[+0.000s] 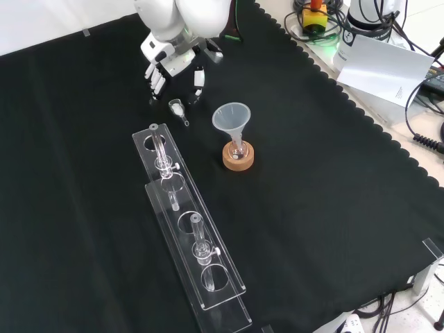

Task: Pick up the weighing funnel.

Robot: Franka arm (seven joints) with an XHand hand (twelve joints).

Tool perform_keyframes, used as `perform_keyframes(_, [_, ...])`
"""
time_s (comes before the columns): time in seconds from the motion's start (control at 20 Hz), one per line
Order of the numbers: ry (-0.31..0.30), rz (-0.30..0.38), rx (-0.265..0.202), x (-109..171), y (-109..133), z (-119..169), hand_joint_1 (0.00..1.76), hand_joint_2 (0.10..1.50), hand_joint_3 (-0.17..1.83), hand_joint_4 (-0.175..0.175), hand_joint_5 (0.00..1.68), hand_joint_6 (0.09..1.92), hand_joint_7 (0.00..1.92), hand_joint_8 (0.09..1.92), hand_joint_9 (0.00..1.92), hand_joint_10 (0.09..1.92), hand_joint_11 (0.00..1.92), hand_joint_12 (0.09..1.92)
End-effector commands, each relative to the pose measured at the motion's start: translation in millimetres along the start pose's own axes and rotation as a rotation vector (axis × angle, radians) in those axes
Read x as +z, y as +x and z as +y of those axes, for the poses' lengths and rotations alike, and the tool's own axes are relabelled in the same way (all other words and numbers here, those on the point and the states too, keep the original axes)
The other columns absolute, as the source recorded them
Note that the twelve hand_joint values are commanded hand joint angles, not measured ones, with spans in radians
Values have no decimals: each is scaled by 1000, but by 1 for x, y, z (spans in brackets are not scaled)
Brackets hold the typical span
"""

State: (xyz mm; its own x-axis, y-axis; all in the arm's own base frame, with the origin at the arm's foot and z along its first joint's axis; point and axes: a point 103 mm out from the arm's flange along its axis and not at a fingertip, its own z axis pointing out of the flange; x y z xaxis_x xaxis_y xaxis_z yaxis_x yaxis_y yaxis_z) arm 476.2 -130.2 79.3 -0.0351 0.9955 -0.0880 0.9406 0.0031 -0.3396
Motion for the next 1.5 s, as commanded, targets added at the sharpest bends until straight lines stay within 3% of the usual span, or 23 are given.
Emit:
perform_keyframes(0.05, [2,-55,40,6,26,1,871,640,562,-57,560,87,559,725,712,557,441,1294])
perform_keyframes(0.1, [3,-43,39,7,34,-1,872,640,563,-56,562,87,561,725,714,557,441,1293])
perform_keyframes(0.15, [14,16,33,6,12,-1,872,639,564,-56,563,87,563,726,716,557,442,1293])
perform_keyframes(0.2, [15,30,13,8,6,0,873,639,565,-56,565,87,566,726,719,558,442,1293])
perform_keyframes(0.35, [19,23,-23,10,4,1,876,637,568,-55,574,87,581,730,732,560,443,1292])
perform_keyframes(0.95, [-4,2,-54,10,7,2,930,625,577,-41,602,104,601,722,726,543,450,1288])
perform_keyframes(1.25, [-16,29,-63,12,4,1,951,622,586,-33,611,115,593,714,711,535,446,1284])
perform_keyframes(1.4, [-16,-27,-80,9,3,2,956,620,591,-30,618,123,595,712,712,533,444,1283])
perform_keyframes(1.5, [-25,-21,-85,8,6,1,958,619,595,-27,627,130,597,710,712,533,443,1282])
